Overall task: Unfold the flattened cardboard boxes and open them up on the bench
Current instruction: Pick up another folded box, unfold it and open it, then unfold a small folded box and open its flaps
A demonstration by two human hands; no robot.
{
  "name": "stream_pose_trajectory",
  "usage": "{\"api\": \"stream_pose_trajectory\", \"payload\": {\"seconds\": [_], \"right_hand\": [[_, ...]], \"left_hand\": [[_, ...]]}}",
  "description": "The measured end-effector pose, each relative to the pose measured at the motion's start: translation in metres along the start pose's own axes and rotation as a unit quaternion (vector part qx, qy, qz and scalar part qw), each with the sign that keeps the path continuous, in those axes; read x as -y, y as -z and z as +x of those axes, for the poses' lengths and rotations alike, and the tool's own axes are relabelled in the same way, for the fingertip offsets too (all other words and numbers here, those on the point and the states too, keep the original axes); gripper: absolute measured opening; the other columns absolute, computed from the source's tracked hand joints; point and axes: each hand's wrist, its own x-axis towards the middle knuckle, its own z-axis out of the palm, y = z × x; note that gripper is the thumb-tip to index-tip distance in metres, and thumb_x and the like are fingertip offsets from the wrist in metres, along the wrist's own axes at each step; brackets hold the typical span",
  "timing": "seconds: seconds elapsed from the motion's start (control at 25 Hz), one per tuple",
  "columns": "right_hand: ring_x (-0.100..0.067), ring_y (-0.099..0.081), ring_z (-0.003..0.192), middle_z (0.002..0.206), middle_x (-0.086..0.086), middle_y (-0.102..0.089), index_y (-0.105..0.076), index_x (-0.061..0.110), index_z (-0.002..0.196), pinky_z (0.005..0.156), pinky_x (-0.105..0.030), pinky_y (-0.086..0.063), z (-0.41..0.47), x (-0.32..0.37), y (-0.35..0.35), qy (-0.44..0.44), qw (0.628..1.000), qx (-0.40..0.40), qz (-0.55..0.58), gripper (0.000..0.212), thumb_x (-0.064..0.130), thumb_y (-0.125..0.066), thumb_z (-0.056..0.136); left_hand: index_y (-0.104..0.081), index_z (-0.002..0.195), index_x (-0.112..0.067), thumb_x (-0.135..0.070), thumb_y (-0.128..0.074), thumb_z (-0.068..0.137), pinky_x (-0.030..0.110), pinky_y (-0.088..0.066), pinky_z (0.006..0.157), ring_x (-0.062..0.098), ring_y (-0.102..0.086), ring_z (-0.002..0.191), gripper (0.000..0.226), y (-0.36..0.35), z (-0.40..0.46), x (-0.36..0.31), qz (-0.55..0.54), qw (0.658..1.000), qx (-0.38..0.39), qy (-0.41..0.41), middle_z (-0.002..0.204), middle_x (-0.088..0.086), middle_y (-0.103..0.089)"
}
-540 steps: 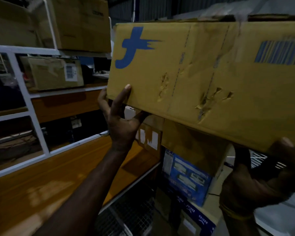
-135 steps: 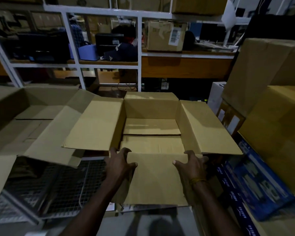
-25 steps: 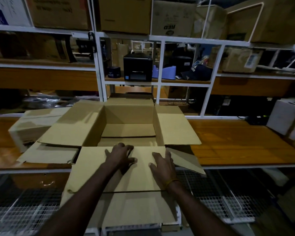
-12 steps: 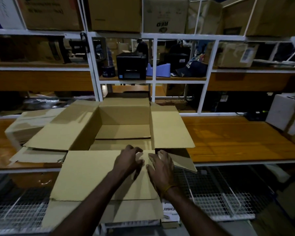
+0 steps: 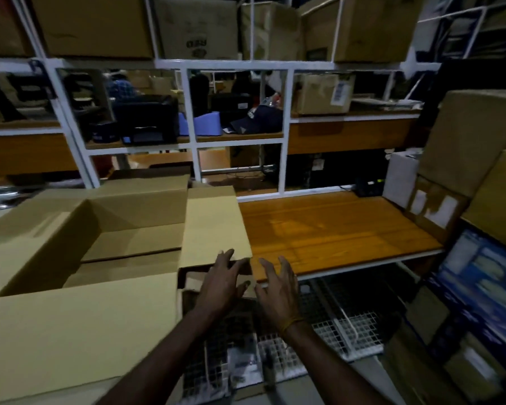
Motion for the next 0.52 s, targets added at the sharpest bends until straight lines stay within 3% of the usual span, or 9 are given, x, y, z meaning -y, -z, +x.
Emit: {"api": "stream_pose_trajectory", "payload": {"seconds": [0.32, 0.52], "right_hand": [[-0.03, -0.011, 0.149, 0.163, -0.008, -0.005, -0.025, 0.038, 0.151, 0.116, -0.051, -0.021, 0.007, -0.169, 0.102, -0.076, 0.994, -0.067, -0.034, 0.061, 0.037, -0.055, 0.099], [-0.031, -0.01, 0.15, 0.163, -0.009, -0.002, -0.02, 0.036, 0.153, 0.116, -0.05, -0.027, -0.022, -0.259, 0.17, -0.155, 0.978, -0.132, -0.051, 0.063, 0.041, -0.052, 0.099]], "left_hand": [[-0.021, 0.154, -0.032, -0.027, -0.063, 0.095, 0.048, -0.035, 0.113, 0.034, -0.01, 0.151, 0.073, -0.057, 0.074, -0.178, -0.023, 0.994, 0.032, -0.1, 0.164, 0.011, -0.006], [-0.014, 0.156, -0.033, -0.03, -0.064, 0.094, 0.046, -0.044, 0.106, 0.035, -0.012, 0.15, 0.079, -0.087, 0.102, -0.297, -0.05, 0.98, 0.05, -0.188, 0.165, 0.01, -0.001]]}}
